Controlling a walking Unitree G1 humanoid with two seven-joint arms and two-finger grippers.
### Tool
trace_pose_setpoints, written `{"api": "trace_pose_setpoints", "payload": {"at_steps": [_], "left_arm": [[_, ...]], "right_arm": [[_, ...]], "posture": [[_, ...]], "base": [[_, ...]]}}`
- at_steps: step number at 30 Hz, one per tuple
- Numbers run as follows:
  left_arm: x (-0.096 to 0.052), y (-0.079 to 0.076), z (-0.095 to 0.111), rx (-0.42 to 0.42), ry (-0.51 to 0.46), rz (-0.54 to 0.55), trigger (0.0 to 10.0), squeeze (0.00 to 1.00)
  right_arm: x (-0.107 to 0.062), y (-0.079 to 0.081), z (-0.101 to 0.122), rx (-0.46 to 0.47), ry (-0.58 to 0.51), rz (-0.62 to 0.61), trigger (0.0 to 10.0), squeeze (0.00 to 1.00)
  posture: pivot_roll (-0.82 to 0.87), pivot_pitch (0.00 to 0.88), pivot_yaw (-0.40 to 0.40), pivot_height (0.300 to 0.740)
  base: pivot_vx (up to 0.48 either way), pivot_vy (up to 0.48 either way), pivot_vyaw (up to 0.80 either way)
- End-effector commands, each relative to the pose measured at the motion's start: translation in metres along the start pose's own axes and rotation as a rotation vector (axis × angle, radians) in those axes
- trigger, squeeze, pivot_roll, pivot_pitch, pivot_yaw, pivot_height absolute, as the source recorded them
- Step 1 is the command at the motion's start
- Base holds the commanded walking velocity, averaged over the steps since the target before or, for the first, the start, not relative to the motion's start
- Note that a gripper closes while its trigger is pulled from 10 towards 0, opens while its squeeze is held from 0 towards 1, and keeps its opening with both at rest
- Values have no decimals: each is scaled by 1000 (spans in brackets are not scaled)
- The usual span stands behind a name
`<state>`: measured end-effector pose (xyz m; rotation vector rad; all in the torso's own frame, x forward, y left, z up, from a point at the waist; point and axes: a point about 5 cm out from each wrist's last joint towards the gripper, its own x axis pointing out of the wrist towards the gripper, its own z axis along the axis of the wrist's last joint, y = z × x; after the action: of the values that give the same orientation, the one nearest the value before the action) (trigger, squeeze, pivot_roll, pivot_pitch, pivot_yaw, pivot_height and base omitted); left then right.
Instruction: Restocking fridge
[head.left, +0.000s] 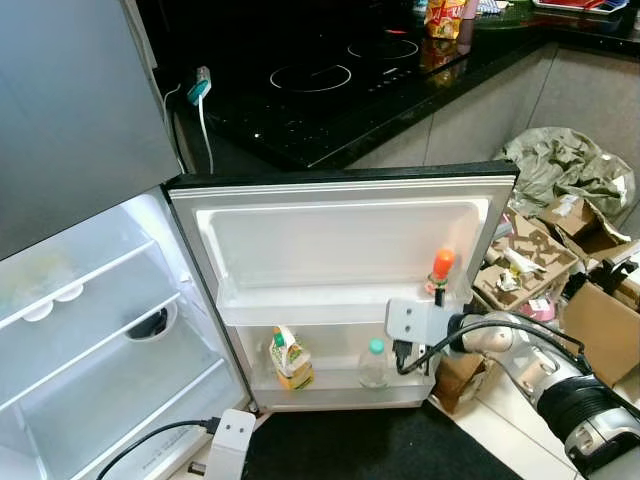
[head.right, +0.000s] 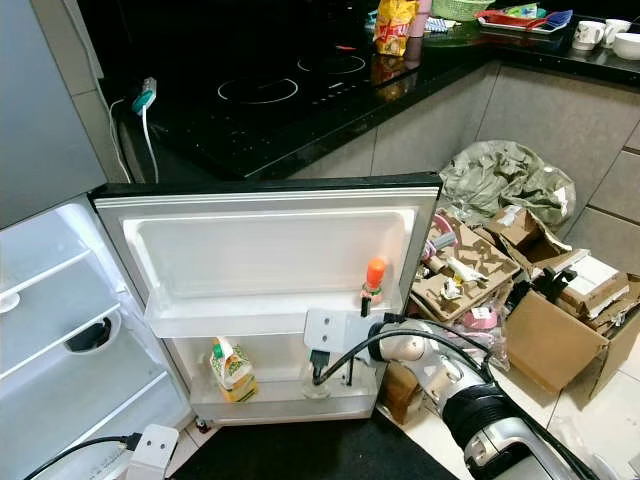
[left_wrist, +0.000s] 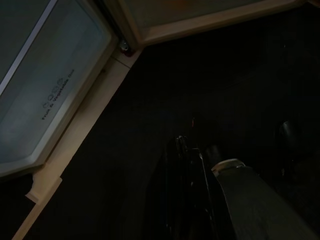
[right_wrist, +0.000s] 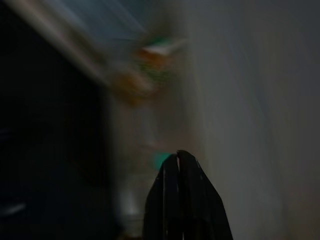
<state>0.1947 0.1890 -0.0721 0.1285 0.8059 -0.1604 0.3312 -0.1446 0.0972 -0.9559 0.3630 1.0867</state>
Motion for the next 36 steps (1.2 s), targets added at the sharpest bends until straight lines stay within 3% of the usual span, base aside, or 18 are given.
{"api": "trace_pose_setpoints", "payload": {"at_steps": [1, 4, 9, 11, 13, 16, 18, 25, 28, 31, 33, 34, 36], "left_arm": [[-4, 5, -11, 7, 36, 12, 10000, 0], [-4, 4, -13, 8, 45, 10, 10000, 0], [-4, 3, -14, 10, 52, 11, 10000, 0], [-4, 4, -14, 13, 55, 12, 10000, 0], [-4, 5, -14, 14, 50, 14, 10000, 0], [-4, 5, -13, 13, 45, 14, 10000, 0], [-5, 8, -12, 19, 36, 10, 10000, 0], [-5, 9, -3, 74, -28, -29, 10000, 0], [-3, -6, 28, 144, -231, -155, 10000, 0], [-8, -43, 77, 271, -489, -373, 10000, 0], [-18, -62, 104, 324, -613, -466, 10000, 0], [-18, -62, 104, 324, -613, -466, 10000, 0], [-31, -75, 127, 371, -711, -540, 10000, 0]], "right_arm": [[3, 15, 2, -13, -24, 111, 10000, 0], [4, 27, 7, -15, -70, 222, 10000, 0], [4, 17, 25, 13, -181, 176, 10000, 0], [5, -16, 38, 67, -250, -90, 10000, 0], [2, -41, 41, 72, -235, -302, 10000, 0], [-2, -51, 39, 86, -218, -372, 10000, 0], [-7, -65, 34, 67, -148, -465, 10000, 0], [2, -60, 27, -32, -25, -428, 10000, 0], [9, -57, 22, -77, 37, -444, 10000, 0], [9, -59, 17, -87, 80, -499, 10000, 0], [8, -61, 15, -91, 100, -520, 10000, 0], [8, -61, 15, -91, 100, -520, 10000, 0], [7, -63, 14, -97, 113, -534, 10000, 0]], "posture": [[-87, 82, 38, 726], [-87, 82, 39, 726], [-87, 85, 41, 726], [-89, 87, 45, 726], [-85, 92, 45, 726], [-82, 99, 45, 726], [-74, 115, 44, 726], [-43, 164, 39, 726], [-25, 193, 30, 726], [-15, 205, 23, 726], [-14, 215, 19, 726], [-14, 215, 19, 726], [-16, 219, 20, 726]], "base": [[0, 0, 0], [0, 0, 0], [0, 0, 0], [0, 0, 0], [0, 0, 0], [0, 0, 0], [0, 0, 0], [0, 0, 0], [0, 0, 0], [0, 0, 0], [0, 0, 0], [0, 0, 0], [0, 0, 0]]}}
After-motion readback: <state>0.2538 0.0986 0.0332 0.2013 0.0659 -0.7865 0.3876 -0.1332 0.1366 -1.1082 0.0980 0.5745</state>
